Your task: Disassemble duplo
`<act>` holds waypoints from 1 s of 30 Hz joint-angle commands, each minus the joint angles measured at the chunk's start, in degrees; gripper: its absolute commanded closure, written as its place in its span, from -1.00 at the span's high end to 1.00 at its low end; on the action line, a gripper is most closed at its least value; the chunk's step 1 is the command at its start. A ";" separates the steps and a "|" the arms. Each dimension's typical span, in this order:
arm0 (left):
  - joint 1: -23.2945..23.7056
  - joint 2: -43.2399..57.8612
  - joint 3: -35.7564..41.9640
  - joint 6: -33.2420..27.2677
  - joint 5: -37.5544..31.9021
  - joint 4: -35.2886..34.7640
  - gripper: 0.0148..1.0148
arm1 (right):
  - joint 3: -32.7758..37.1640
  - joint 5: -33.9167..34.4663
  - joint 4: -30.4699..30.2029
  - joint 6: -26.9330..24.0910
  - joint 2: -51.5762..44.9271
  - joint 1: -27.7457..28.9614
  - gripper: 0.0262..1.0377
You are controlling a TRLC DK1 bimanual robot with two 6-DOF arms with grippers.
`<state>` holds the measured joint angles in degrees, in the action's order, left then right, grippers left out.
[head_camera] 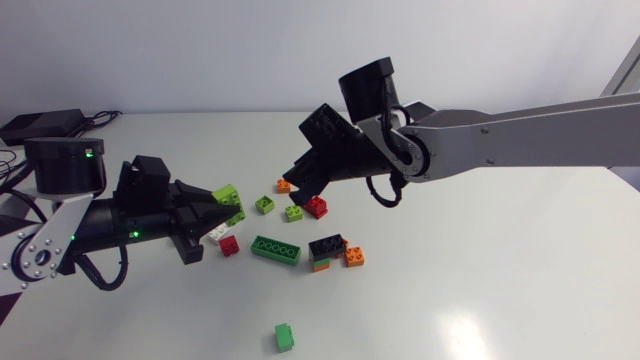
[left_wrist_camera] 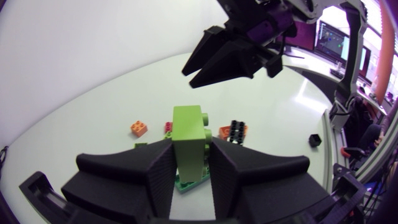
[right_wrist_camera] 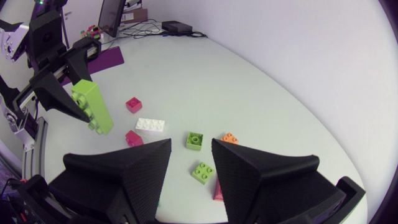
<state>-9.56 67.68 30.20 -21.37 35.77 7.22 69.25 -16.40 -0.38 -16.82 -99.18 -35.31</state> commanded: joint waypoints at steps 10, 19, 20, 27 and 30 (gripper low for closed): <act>-9.25 12.39 -1.19 -2.89 -23.29 7.72 -0.62 | 1.23 0.50 -1.29 -1.37 -2.16 -0.20 -0.07; -10.21 21.62 1.36 -4.83 -30.76 7.98 -0.40 | 0.97 3.57 -1.55 -4.19 -2.51 -0.64 -0.07; -10.21 23.02 1.97 -5.00 -31.29 7.37 -0.38 | 0.88 3.57 -1.64 -4.36 -2.51 -0.73 -0.07; -10.21 25.75 3.20 -5.62 -32.43 6.05 -0.22 | 0.71 3.75 -2.25 -5.42 -2.34 -1.43 -0.07; -10.04 25.75 3.20 -5.53 -32.43 6.05 -0.15 | 0.71 3.92 -2.52 -5.77 -2.16 -1.52 -0.07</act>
<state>-19.53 92.42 31.94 -25.93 3.81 13.74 69.34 -13.13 -1.87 -21.10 -100.47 -36.45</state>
